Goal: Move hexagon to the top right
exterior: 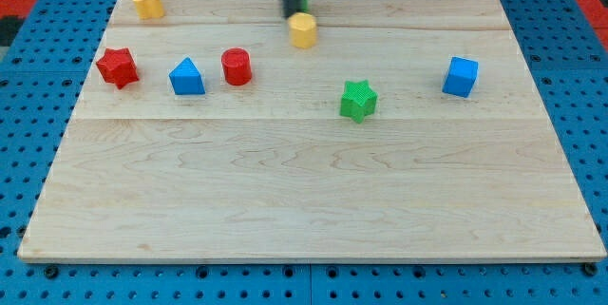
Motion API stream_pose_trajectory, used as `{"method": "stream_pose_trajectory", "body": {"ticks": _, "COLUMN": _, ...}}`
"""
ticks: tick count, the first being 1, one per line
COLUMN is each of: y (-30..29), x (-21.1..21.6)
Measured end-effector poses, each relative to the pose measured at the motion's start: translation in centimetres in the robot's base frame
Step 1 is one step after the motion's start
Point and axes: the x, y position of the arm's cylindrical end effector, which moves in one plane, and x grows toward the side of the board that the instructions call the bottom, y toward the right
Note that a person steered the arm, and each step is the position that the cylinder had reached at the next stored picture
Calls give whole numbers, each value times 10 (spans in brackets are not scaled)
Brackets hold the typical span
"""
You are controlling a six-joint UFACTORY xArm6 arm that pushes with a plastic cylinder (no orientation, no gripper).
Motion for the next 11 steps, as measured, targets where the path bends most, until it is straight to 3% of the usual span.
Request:
{"method": "stream_pose_trajectory", "body": {"ticks": 1, "y": 26, "x": 9}}
{"method": "stream_pose_trajectory", "body": {"ticks": 2, "y": -60, "x": 9}}
{"method": "stream_pose_trajectory", "body": {"ticks": 3, "y": -109, "x": 14}}
{"method": "stream_pose_trajectory", "body": {"ticks": 4, "y": -90, "x": 71}}
{"method": "stream_pose_trajectory", "body": {"ticks": 5, "y": -29, "x": 56}}
{"method": "stream_pose_trajectory", "body": {"ticks": 6, "y": -36, "x": 30}}
{"method": "stream_pose_trajectory", "body": {"ticks": 7, "y": 6, "x": 14}}
{"method": "stream_pose_trajectory", "body": {"ticks": 8, "y": 18, "x": 0}}
{"method": "stream_pose_trajectory", "body": {"ticks": 9, "y": -17, "x": 0}}
{"method": "stream_pose_trajectory", "body": {"ticks": 11, "y": -5, "x": -44}}
